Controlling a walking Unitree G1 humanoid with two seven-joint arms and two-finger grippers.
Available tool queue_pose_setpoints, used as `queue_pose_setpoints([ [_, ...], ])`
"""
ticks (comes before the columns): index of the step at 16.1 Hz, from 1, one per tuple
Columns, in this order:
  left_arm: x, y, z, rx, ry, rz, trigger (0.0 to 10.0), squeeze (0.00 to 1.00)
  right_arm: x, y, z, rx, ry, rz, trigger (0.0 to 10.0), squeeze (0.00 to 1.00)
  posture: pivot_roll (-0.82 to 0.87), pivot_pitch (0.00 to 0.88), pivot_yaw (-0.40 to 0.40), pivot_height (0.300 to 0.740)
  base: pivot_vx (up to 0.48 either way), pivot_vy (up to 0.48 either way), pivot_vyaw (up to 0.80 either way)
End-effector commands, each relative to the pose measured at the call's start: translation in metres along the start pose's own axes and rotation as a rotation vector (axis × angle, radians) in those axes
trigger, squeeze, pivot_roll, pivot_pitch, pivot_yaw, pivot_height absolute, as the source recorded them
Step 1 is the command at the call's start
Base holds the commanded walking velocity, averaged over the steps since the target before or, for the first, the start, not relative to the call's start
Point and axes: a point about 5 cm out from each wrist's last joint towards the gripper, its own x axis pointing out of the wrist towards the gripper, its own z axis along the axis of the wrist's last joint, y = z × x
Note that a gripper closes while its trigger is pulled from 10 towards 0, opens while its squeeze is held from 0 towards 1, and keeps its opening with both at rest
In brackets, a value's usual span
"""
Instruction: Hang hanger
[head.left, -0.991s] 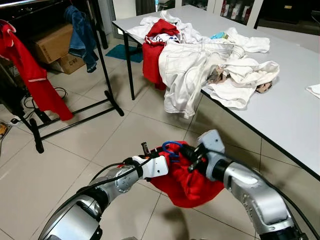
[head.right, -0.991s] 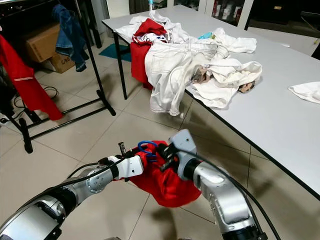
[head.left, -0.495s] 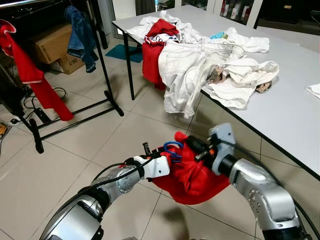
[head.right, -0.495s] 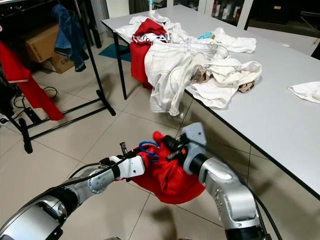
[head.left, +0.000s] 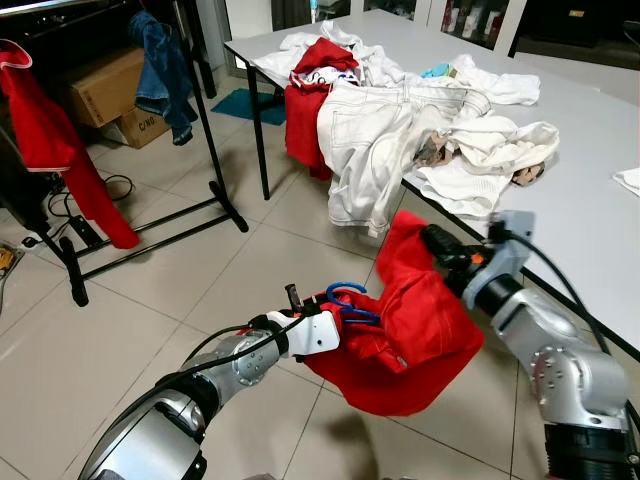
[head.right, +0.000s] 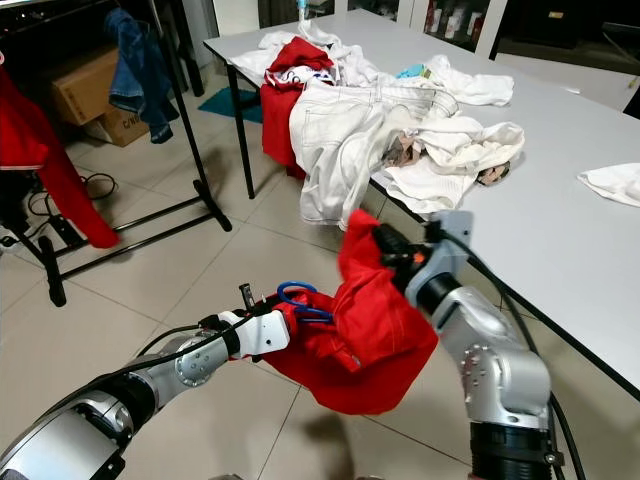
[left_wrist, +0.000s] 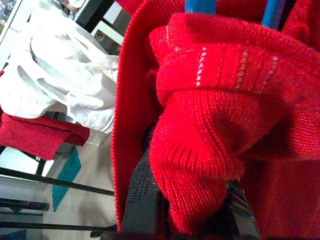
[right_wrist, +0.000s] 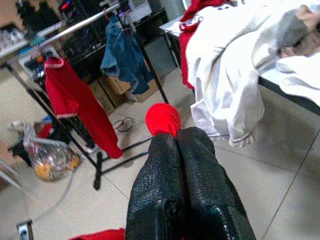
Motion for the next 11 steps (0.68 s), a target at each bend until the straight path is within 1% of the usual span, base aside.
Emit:
queue_pose_setpoints([
  [1,0.002,0.005,0.004,0.022,-0.03,0.017,10.0,0.0,0.001,-0.002,0.006,0.062,-0.022,0.007,0.0,0.0,-0.17,0.0,0.054,0.74,0.0,0.0,0.0],
  [4,0.002,0.006,0.004,0.021,-0.032,0.021,10.0,0.0,-0.004,-0.011,0.009,0.14,-0.039,-0.009,0.0,0.0,-0.17,0.0,0.053,0.74,0.0,0.0,0.0],
  [5,0.002,0.006,0.005,0.022,-0.034,0.023,10.0,0.0,-0.008,-0.021,0.01,0.172,-0.048,-0.041,0.0,0.0,-0.17,0.0,0.052,0.74,0.0,0.0,0.0],
  [8,0.002,0.008,0.006,0.025,-0.041,0.035,10.0,0.0,-0.021,-0.047,0.006,0.212,-0.044,-0.123,0.0,0.0,-0.17,0.0,0.052,0.74,0.0,0.0,0.0],
  [11,0.002,0.01,0.006,0.028,-0.047,0.044,10.0,0.0,-0.029,-0.055,0.003,0.246,-0.05,-0.138,0.0,0.0,-0.17,0.0,0.052,0.74,0.0,0.0,0.0],
])
